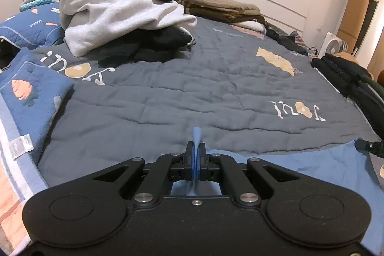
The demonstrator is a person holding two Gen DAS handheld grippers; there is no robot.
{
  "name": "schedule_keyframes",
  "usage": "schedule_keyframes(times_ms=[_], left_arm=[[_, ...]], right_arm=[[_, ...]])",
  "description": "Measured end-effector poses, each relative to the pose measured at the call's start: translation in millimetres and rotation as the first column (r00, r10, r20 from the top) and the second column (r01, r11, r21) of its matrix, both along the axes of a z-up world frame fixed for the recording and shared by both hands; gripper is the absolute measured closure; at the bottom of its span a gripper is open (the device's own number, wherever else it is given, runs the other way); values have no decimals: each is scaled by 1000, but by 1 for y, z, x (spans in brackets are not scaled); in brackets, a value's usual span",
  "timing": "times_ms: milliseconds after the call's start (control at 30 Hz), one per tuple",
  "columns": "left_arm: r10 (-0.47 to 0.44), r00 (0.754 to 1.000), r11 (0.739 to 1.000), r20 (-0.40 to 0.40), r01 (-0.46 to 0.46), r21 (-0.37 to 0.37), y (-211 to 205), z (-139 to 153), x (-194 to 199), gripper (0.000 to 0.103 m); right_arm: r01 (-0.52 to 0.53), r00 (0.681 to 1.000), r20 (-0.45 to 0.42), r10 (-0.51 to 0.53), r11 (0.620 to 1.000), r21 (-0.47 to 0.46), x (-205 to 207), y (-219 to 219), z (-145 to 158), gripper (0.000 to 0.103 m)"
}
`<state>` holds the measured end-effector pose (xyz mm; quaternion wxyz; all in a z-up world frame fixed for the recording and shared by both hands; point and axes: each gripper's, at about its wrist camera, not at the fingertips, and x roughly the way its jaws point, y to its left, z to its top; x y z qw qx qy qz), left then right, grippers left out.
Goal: Fold clothes
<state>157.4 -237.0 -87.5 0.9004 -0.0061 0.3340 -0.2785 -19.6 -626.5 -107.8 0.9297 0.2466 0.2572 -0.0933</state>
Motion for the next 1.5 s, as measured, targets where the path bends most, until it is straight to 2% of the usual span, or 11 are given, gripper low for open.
schedule_keyframes(times_ms=[133, 233, 300, 433, 600, 700, 867, 1100, 1200, 1333, 1500], left_arm=[[16, 1000, 999, -27, -15, 43, -3, -14, 4, 101], [29, 998, 997, -47, -26, 74, -6, -25, 7, 95], [59, 997, 995, -41, -55, 82, 0, -21, 6, 90], [111, 994, 993, 8, -111, 42, 21, 1, -3, 90], [125, 992, 992, -20, -125, -33, 41, 22, -30, 88], [104, 994, 992, -31, -106, -66, 43, 34, -52, 79], [45, 997, 988, -64, -54, -142, 45, 43, -99, 70], [74, 975, 961, -208, -126, -248, 75, 24, -139, 61], [111, 959, 935, -260, -190, -301, 94, 16, -149, 53], [144, 933, 893, -329, -266, -362, 114, 6, -158, 48], [160, 902, 871, -400, -320, -373, 120, -10, -167, 43]], right_arm=[[-9, 997, -74, 9, 1000, 1, 7, -4, -23, 101], [-2, 996, -84, 3, 1000, 4, 7, -5, -31, 98], [5, 998, -60, -5, 1000, -9, 4, -5, -22, 97], [11, 1000, -1, -11, 999, -46, -8, -3, 9, 93], [39, 999, 30, -38, 998, -45, -37, 5, 42, 89], [65, 997, 43, -66, 998, 11, -63, 13, 48, 84], [28, 999, 26, -29, 997, 67, -98, 41, 48, 78], [1, 1000, 28, -6, 983, 186, -139, 77, 40, 76], [31, 999, 33, -43, 954, 299, -158, 83, 30, 75], [84, 996, 2, -95, 897, 435, -175, 88, 16, 75], [115, 991, 0, -136, 837, 534, -191, 102, 2, 75]])
